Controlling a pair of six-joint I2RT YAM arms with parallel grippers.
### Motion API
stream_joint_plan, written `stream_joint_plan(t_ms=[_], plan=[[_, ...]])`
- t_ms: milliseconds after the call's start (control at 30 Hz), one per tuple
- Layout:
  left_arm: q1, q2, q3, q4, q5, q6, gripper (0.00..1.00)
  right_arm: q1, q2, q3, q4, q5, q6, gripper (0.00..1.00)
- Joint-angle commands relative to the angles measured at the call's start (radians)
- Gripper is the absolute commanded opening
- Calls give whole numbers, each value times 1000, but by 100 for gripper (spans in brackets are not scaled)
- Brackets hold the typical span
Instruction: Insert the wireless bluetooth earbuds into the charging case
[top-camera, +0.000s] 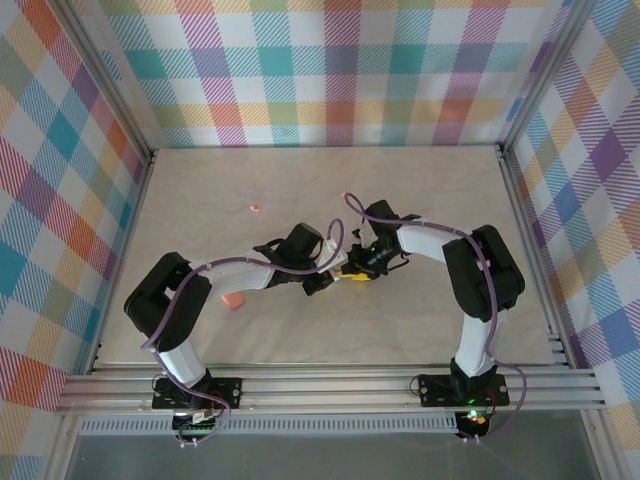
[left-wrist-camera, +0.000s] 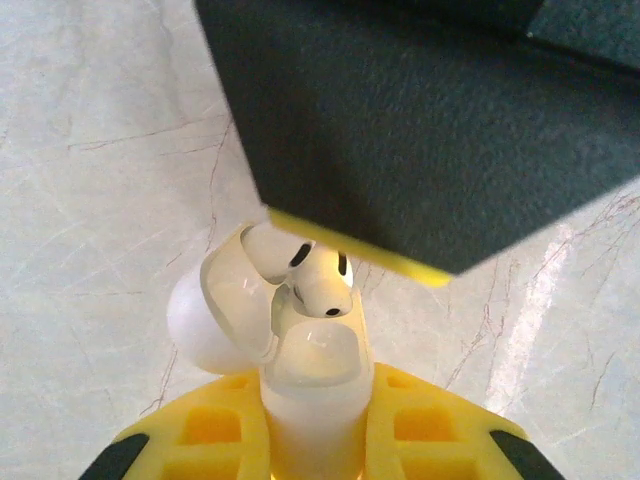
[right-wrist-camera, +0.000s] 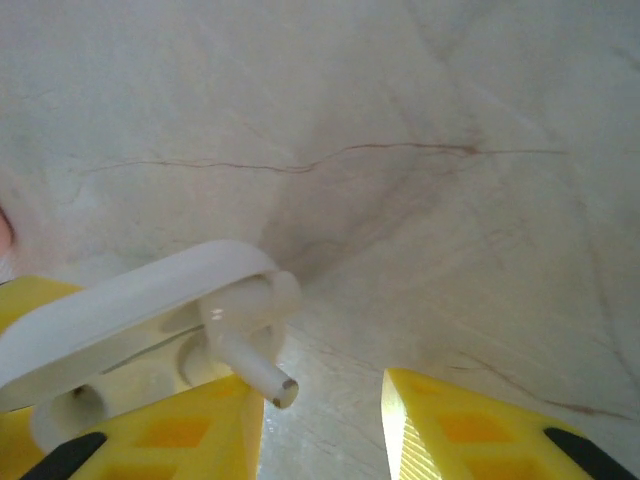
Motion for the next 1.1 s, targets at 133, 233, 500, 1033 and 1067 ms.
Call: stream_joint_plan(t_ms=[133,233,500,1033,1067], plan=[[-6,-54,-22,27,25,-2,0,-68,-94,-13,-31,35,30,38],[-5,-55,-26,37,25,-7,0,-72,-119,-6,-46,23,23,38],[16,-101,-73,96,43,-48,0,-70,-149,17,-102,82,-35,36],[52,-297,-209,177,75,-144,0,9,-128,-50,-6,177,-228,27],[52,-303,-210,175,73,-143,0,14,-123,-47,-8,185,-241,27]])
